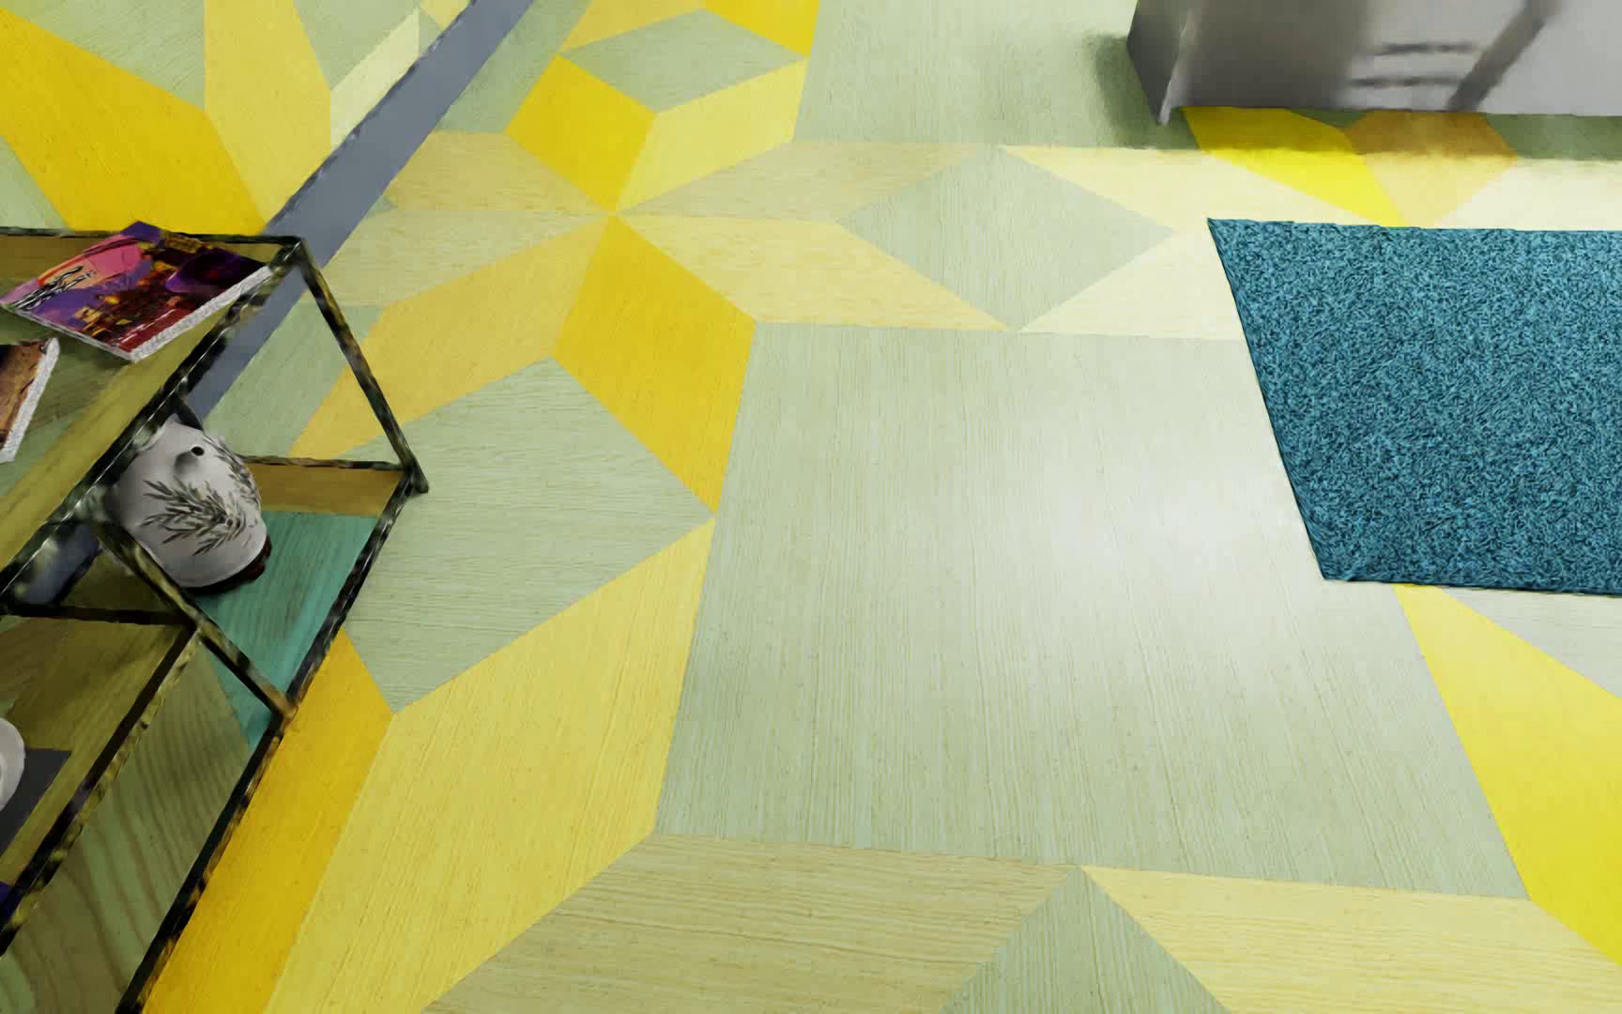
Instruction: Move towards the counter
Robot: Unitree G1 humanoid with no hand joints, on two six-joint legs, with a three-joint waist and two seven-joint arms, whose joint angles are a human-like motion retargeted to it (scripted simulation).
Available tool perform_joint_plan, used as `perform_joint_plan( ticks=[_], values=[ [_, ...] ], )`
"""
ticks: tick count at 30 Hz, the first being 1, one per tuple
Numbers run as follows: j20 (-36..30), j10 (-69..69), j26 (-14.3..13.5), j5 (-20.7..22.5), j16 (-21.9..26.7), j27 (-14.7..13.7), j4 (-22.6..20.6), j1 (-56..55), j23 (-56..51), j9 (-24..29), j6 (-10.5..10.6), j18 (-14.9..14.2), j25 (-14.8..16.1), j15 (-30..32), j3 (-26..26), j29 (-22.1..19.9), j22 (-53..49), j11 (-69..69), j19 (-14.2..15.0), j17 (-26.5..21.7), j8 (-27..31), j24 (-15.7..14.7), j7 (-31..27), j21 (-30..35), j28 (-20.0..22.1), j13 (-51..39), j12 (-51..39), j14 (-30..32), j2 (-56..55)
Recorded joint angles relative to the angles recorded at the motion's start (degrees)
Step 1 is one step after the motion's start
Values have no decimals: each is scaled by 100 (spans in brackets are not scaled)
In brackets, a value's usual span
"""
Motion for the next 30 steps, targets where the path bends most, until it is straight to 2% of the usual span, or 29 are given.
perform_joint_plan(
  ticks=[1, 2, 3, 6, 8, 10, 13, 16, 18, 19, 21, 22, 23, 25, 27, 29, 30],
  values=[
    [-24, 41, 0, 17, 14, 0, -5, 6, -4, 13, 20, 0, 0, -210, 10, 0, -64, 563, 0, -16, 0, 0, 0, 34, 0, 25, 22, 57, -17],
    [-57, 84, 0, 64, 33, 0, -19, 12, -3, 16, 42, 0, 0, -931, -57, 0, -131, 1456, 0, -30, 0, 0, 0, 49, 0, 61, 46, 86, -53],
    [-66, 148, 0, 84, 43, 0, -57, -18, -7, 3, 50, 0, 0, -1389, -181, 0, -187, 1652, 0, -46, 0, 0, 0, -9, 0, 103, 58, 86, -239],
    [58, 263, 0, -66, 189, 0, -203, 387, -167, 383, -76, 0, 0, -1595, -406, 0, -586, 3540, 0, -30, 0, 0, 0, -246, 0, 197, -5, -134, -1264],
    [144, 155, 0, -83, 222, 0, -144, 703, -253, 509, -62, 0, 0, -1573, -744, 0, -888, 4350, 0, -24, 0, 0, 0, -271, 0, 285, -119, -570, -2013],
    [329, -44, 0, -92, 110, 0, 70, 1013, -208, 489, 108, 0, 0, -1408, -1208, 0, -1001, 4061, 0, -91, 0, 0, 0, -297, 0, 447, -256, -996, -2612],
    [145, -287, 0, -249, 231, 0, 155, 1733, 87, 606, 126, 0, 0, -663, -1384, 0, -1257, 3165, 0, -114, 0, 0, 0, -152, 0, 542, -517, -1829, -3345],
    [27, -330, 0, -364, 237, 0, 231, 2296, 363, 612, 103, 0, 0, -563, -1595, 0, -1197, 2501, 0, -92, 0, 0, 0, 19, 0, 557, -747, -2062, -3773],
    [99, -247, 0, -374, 199, 0, 385, 2580, 495, 553, 143, 0, 0, -706, -1785, 0, -947, 2920, 0, -86, 0, 0, 0, -38, 0, 626, -706, -1747, -3937],
    [-13, -27, 0, -355, 156, 0, 463, 2574, 569, 508, 207, 0, 0, -752, -1891, 0, -817, 3271, 0, -97, 0, 0, 0, -68, 0, 624, -606, -1292, -3975],
    [-256, 1097, 0, -131, 86, 0, 665, 2268, 738, 481, 340, 0, 0, -1083, -1847, 0, -334, 3838, 0, -99, 0, 0, 0, 51, 0, 556, -408, 326, -3737],
    [-322, 2096, 0, -25, 71, 0, 677, 1831, 732, 478, 278, 0, 0, -1304, -1704, 0, -99, 3904, 0, -72, 0, 0, 0, 50, 0, 509, -304, 1173, -3460],
    [-376, 3292, 0, 87, 93, 0, 688, 1239, 614, 520, 225, 0, 0, -1495, -1537, 0, 44, 3854, 0, -49, 0, 0, 0, 23, 0, 466, -216, 1610, -3102],
    [-246, 4949, 0, 265, 114, 0, 656, 26, 234, 635, 95, 0, 0, -1771, -998, 0, 73, 3518, 0, -30, 0, 0, 0, -2, 0, 350, 52, 1464, -2204],
    [-305, 4541, 0, 257, 139, 0, 499, -1109, -186, 715, -104, 0, 0, -1759, -395, 0, 134, 2801, 0, -53, 0, 0, 0, -132, 0, 194, 195, 1487, -1182],
    [-252, 2635, 0, 202, 189, 0, 434, -1861, -633, 719, -226, 0, 0, -1777, 169, 0, 105, 2079, 0, -123, 0, 0, 0, -295, 0, 151, 383, 2134, -133],
    [-230, 1575, 0, 168, 210, 0, 475, -2106, -828, 693, -267, 0, 0, -1885, 436, 0, 65, 1803, 0, -183, 0, 0, 0, -261, 0, 68, 451, 2122, 322]
  ],
)
